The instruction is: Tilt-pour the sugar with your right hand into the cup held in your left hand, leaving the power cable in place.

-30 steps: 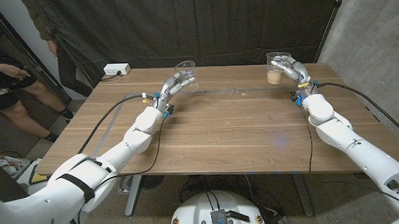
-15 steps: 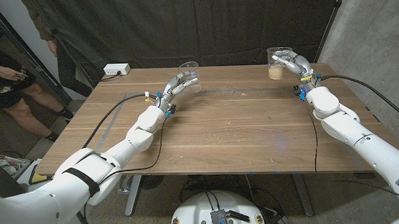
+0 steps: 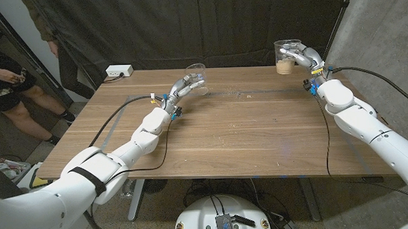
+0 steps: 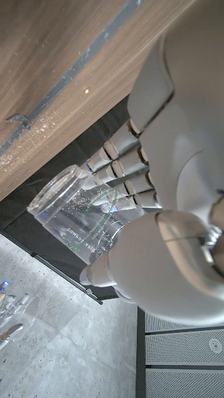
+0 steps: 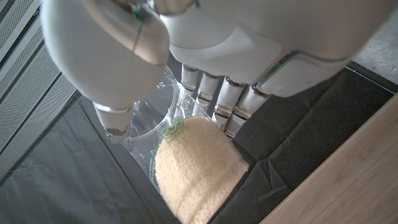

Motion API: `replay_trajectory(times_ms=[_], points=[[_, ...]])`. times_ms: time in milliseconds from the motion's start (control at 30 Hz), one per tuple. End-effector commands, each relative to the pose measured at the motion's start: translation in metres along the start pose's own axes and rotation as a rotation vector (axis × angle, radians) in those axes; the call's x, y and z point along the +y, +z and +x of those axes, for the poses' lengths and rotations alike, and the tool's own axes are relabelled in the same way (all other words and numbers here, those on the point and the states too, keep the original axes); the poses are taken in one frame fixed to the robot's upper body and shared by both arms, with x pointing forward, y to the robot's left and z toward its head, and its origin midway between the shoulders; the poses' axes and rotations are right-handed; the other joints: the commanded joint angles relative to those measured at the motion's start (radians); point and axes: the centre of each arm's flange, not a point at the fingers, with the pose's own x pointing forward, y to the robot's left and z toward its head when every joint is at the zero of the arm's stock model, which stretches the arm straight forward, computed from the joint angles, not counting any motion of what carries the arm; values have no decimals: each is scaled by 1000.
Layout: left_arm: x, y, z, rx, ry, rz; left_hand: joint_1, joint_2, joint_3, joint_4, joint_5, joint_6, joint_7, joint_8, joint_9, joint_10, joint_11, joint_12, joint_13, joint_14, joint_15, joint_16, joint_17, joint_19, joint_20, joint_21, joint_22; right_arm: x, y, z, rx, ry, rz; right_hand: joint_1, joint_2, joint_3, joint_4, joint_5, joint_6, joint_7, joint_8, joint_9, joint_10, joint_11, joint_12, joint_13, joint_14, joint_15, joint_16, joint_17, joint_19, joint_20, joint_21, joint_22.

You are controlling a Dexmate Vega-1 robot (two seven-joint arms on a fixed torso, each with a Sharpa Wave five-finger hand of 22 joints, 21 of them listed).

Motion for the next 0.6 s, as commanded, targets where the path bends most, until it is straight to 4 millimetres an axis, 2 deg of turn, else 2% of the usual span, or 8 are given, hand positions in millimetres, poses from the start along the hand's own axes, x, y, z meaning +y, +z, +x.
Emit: replay_trajectory(times_ms=[33,67,100,600], points=[[-5,1,2,-2,-20,0,6,6,-11,2,-7,10,-2,7,2,9,3,5,3,9,-123,-2,6,1,-26,9,2,-11,33,6,2,39,-40,17,21,9,7,0,6,5,1,4,7,4,2,2,9,-170,0,5,7,-2,6,3],[-5,1,2,-2,-21,-1,6,6,-11,2,-8,11,-2,8,2,10,0,5,4,9,-124,-2,6,2,-27,9,2,-12,35,6,5,42,-43,16,20,8,8,-1,7,8,1,5,6,-1,1,4,9,-170,0,6,7,-1,6,3],[-6,1,2,-2,-24,-2,6,7,-12,2,-8,11,-2,8,2,11,1,6,4,10,-125,-2,6,2,-27,9,2,-13,37,7,4,51,-48,17,20,8,8,-1,7,7,1,5,7,7,2,5,10,-170,-1,7,7,0,6,3],[-16,1,4,-2,-59,-15,8,9,-17,5,-11,10,-2,9,3,10,0,6,9,11,-123,-7,12,1,-26,10,3,-16,70,19,26,136,-114,22,21,8,6,-4,10,10,0,6,7,4,-3,4,10,-170,0,16,3,8,5,2]])
